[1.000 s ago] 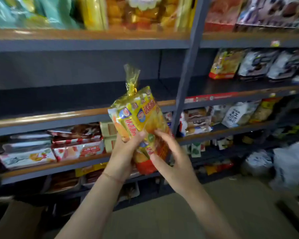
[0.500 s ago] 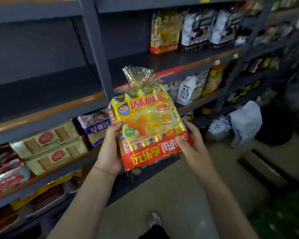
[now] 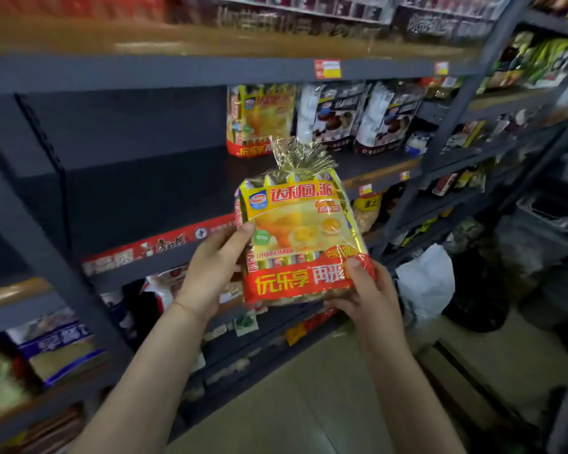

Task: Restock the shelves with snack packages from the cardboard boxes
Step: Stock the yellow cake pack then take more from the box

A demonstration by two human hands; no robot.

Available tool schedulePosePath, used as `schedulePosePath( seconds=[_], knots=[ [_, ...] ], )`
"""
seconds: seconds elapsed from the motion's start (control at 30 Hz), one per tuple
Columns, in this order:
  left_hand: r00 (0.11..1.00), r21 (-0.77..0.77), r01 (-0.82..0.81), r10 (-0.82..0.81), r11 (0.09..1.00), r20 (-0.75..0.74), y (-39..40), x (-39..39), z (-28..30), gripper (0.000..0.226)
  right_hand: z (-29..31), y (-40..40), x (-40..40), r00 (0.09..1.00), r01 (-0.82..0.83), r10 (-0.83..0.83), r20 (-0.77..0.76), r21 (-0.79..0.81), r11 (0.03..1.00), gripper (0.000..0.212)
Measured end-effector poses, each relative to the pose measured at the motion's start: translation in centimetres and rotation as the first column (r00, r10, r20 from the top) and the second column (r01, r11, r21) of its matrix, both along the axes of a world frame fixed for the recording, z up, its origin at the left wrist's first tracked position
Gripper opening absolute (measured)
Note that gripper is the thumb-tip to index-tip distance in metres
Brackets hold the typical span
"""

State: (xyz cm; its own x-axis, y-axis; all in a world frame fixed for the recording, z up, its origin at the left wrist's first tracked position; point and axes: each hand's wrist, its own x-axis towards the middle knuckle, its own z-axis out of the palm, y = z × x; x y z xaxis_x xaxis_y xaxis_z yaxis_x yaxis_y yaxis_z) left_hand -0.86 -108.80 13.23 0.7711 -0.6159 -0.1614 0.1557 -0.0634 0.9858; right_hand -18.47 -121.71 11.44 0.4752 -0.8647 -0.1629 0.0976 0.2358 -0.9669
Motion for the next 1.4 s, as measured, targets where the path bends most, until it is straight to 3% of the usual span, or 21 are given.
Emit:
schedulePosePath(
  seconds=[0.13,0.3,0.43,0.53,0.63,0.73,0.83,0.9,1.0,1.1,1.23,1.3,1.4],
  knots=[
    [1.000,-0.083,-0.019,0.017,0.996,-0.025,-4.6,-0.5,0.9,0.052,1.1,-5.4,0.9,0.999,0.033,-0.033,0.032,-0.025,0.999,0.048],
    [0.994,-0.130,-0.110,0.109,0.985,-0.018,-9.0,1.5,1.4,0.052,2.4,-12.6,5.4,0.979,-0.195,0.199,0.033,-0.105,0.975,0.035],
    [0.958,-0.108,-0.271,0.279,0.957,0.067,-11.8,3.1,2.1,0.044,3.0,-17.8,8.9,0.946,-0.323,0.302,-0.115,-0.303,0.897,0.028],
    [0.921,-0.094,-0.366,0.375,0.926,0.106,-14.2,4.8,2.6,0.045,3.3,-21.6,11.8,0.915,-0.396,0.296,-0.273,-0.483,0.781,0.026],
    [0.894,-0.095,-0.426,0.434,0.900,0.109,-16.3,6.2,2.9,0.045,3.1,-24.9,15.4,0.863,-0.496,0.316,-0.395,-0.544,0.677,0.029],
    [0.867,-0.073,-0.474,0.480,0.877,0.135,-17.8,7.9,3.2,0.045,3.0,-27.1,18.8,0.831,-0.551,0.351,-0.431,-0.557,0.622,0.034],
    [0.841,-0.087,-0.505,0.513,0.858,0.173,-18.8,9.5,3.5,0.029,3.5,-28.0,20.7,0.829,-0.559,0.394,-0.397,-0.588,0.584,0.026],
    [0.828,-0.095,-0.510,0.517,0.855,0.218,-19.5,10.6,3.5,0.022,3.9,-28.5,21.6,0.831,-0.555,0.406,-0.379,-0.606,0.570,0.032],
    [0.820,-0.058,-0.517,0.514,0.854,0.254,-21.1,12.3,2.8,0.026,4.3,-29.5,24.0,0.789,-0.615,0.421,-0.448,-0.575,0.540,0.036],
    [0.825,-0.021,-0.521,0.510,0.853,0.241,-23.0,14.3,1.7,0.031,4.5,-30.0,26.8,0.715,-0.696,0.440,-0.543,-0.496,0.520,0.053],
    [0.817,0.013,-0.535,0.514,0.845,0.260,-24.6,16.5,0.7,0.039,3.9,-30.1,27.6,0.671,-0.730,0.542,-0.506,-0.325,0.601,0.080],
    [0.811,0.017,-0.541,0.515,0.841,0.278,-24.9,17.3,0.5,0.047,3.1,-30.6,27.6,0.680,-0.726,0.558,-0.477,-0.329,0.604,0.074],
    [0.796,0.028,-0.559,0.528,0.828,0.296,-25.3,17.7,0.5,0.047,3.0,-31.4,27.6,0.699,-0.709,0.520,-0.491,-0.379,0.595,0.047]
  ],
)
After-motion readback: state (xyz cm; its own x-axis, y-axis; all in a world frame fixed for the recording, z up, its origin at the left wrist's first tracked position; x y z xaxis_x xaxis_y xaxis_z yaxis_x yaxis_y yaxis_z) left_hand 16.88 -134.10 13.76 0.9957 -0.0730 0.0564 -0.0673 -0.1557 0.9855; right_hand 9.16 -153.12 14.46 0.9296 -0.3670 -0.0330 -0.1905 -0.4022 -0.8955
